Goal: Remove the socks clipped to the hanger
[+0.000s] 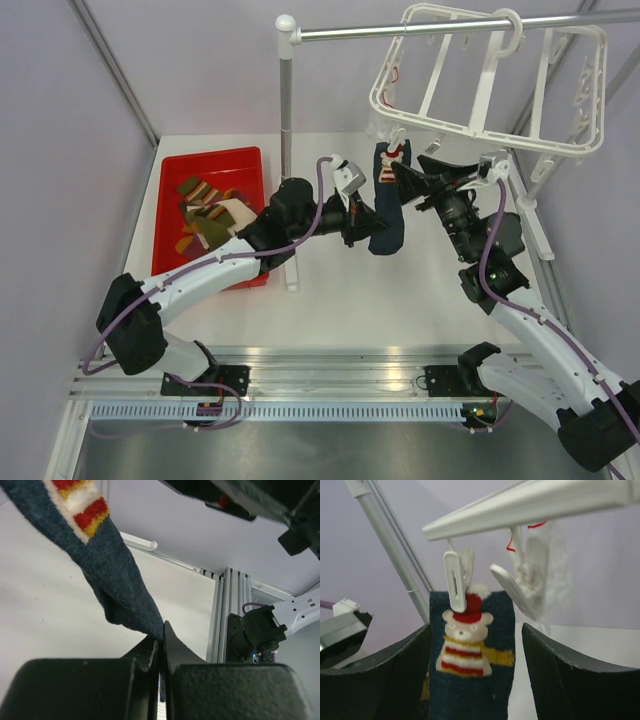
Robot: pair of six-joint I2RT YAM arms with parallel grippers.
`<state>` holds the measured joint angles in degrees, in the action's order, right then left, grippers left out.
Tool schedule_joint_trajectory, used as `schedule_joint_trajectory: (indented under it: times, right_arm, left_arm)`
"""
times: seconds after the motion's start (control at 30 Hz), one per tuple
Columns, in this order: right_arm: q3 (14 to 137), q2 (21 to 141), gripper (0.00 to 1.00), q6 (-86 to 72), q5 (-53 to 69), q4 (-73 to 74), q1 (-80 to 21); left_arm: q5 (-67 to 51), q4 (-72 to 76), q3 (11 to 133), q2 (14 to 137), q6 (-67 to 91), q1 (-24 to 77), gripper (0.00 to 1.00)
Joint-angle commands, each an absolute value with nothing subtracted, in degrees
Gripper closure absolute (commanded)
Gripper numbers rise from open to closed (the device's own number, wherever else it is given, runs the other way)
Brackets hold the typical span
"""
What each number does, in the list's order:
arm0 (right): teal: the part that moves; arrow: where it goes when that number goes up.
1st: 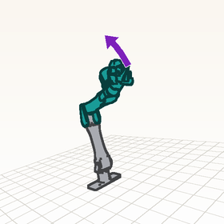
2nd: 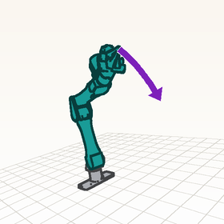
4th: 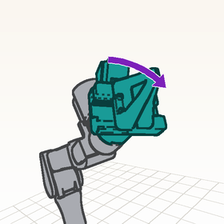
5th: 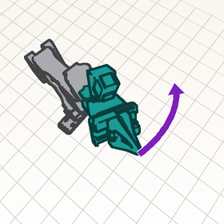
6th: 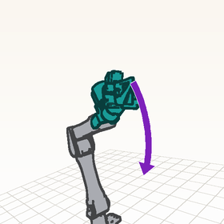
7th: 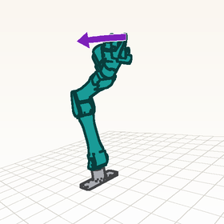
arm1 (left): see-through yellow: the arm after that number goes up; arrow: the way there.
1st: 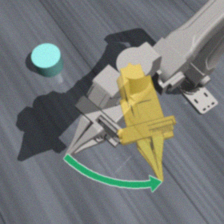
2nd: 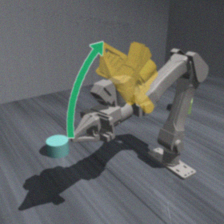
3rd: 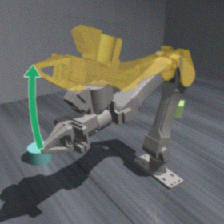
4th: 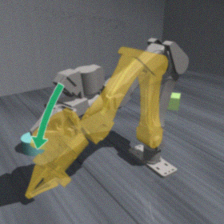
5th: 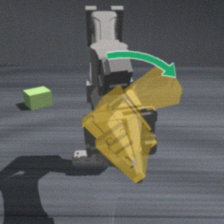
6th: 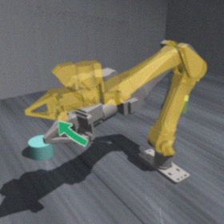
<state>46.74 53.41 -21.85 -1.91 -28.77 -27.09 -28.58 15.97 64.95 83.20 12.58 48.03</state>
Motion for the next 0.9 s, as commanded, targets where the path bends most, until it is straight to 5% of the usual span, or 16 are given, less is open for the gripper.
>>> schedule_joint_trajectory:
  times: [0.0,0.33,0.57,0.77,0.87]
  right_arm:
    - [42.7,47.6,0.23,-24.4,-1.0,-29.1,-26.8]
    - [34.7,44.6,0.16,-28.6,8.7,-28.2,-25.9]
    - [30.9,50.7,0.17,-41.6,20.4,-43.3,-20.5]
    - [28.3,51.3,0.28,-49.6,23.2,-51.3,-18.9]
    - [27.0,50.9,0.44,-53.4,24.0,-54.8,-18.7]
  left_arm:
    - [-26.7,16.4,68.4,82.6,13.8,48.3,0.98]
    - [-27.2,17.8,68.7,82.9,14.9,48.3,0.98]
    - [-27.4,18.0,68.4,82.7,15.1,48.3,0.98]
    - [-25.8,17.7,68.5,83.1,15.0,48.3,0.98]
    - [-25.1,17.4,68.7,83.3,15.0,48.3,0.98]
